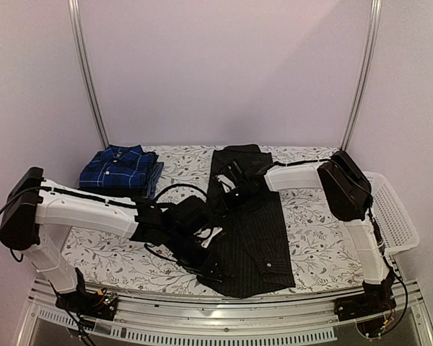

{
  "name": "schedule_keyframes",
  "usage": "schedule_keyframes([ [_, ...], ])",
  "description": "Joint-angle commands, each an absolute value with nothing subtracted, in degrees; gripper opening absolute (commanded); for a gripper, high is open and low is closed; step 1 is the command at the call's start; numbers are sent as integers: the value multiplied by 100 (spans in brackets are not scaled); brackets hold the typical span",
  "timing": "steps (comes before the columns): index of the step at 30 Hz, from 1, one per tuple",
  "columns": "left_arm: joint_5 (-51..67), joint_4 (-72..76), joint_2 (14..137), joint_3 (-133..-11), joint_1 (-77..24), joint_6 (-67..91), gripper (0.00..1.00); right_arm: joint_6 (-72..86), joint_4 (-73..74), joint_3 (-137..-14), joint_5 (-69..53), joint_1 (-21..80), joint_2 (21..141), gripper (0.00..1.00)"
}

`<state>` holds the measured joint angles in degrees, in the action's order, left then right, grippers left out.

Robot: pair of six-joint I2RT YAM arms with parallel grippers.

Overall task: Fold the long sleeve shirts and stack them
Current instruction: Fold the 1/3-folded shirt at the center of the board, then place the sleeve of the rectangle-folded shirt.

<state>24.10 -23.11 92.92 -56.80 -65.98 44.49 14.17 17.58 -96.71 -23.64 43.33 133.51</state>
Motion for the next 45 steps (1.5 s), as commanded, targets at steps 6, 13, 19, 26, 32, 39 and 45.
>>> schedule_keyframes([
  [6,1568,-2782,10244,-6662,-6937,4151,33,1904,1820,-10272,-2073,4098,13978,0],
  [13,307,-3785,10909,-7158,-7053,4200,34,2069,1823,-10481,-2097,4000,14182,0],
  [19,-698,-4270,10782,-6915,-7138,4814,36,2067,1818,-10398,-2084,3983,14196,0],
  [26,-663,-4000,10843,-6629,-7196,4976,44,2057,1817,-10347,-2083,3968,14217,0],
  [32,-714,-4190,10710,-6448,-7436,5441,45,2029,1822,-10254,-2095,3916,14208,0],
  [39,-100,-3260,9786,-5485,-7411,5889,51,1989,1821,-10198,-2101,3889,14190,0],
  [45,-116,-3290,9089,-5601,-7419,5874,55,1936,1849,-10178,-2103,3885,14156,0],
])
